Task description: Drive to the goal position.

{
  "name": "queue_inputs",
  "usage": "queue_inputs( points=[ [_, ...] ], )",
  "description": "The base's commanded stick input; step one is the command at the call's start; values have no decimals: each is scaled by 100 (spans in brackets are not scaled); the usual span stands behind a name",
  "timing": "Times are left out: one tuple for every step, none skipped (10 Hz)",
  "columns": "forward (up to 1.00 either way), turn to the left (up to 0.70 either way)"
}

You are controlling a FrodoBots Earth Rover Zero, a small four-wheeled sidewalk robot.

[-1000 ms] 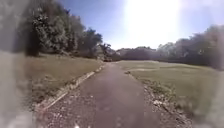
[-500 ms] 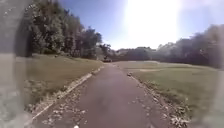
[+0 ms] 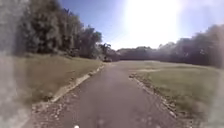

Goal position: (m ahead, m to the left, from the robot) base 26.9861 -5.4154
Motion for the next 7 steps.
queue_inputs(
  points=[
    [100,0],
    [100,0],
    [100,0],
    [100,0],
    [100,0],
    [100,0],
    [100,0]
  ],
)
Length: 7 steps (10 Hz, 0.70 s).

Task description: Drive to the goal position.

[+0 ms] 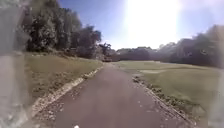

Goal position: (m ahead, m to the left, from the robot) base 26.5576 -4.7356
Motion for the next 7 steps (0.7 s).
queue_inputs(
  points=[
    [100,0],
    [100,0],
    [100,0],
    [100,0],
    [100,0],
    [100,0],
    [100,0]
  ],
)
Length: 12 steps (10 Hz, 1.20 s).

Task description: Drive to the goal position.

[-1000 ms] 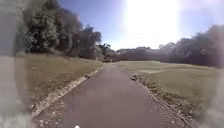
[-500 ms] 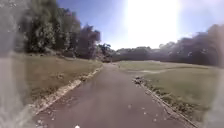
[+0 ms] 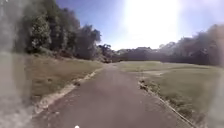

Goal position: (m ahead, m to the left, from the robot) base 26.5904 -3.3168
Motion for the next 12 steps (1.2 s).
queue_inputs(
  points=[
    [100,0],
    [100,0],
    [100,0],
    [100,0],
    [100,0],
    [100,0],
    [100,0],
    [100,0],
    [100,0],
    [100,0],
    [100,0],
    [100,4]
  ],
)
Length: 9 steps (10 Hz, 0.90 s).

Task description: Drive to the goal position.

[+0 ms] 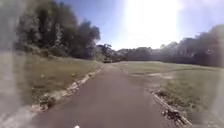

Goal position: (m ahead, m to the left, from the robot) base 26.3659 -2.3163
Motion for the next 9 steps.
queue_inputs(
  points=[
    [100,0],
    [100,3],
    [100,0],
    [100,0],
    [100,0],
    [100,4],
    [100,0],
    [100,4],
    [100,0]
  ],
)
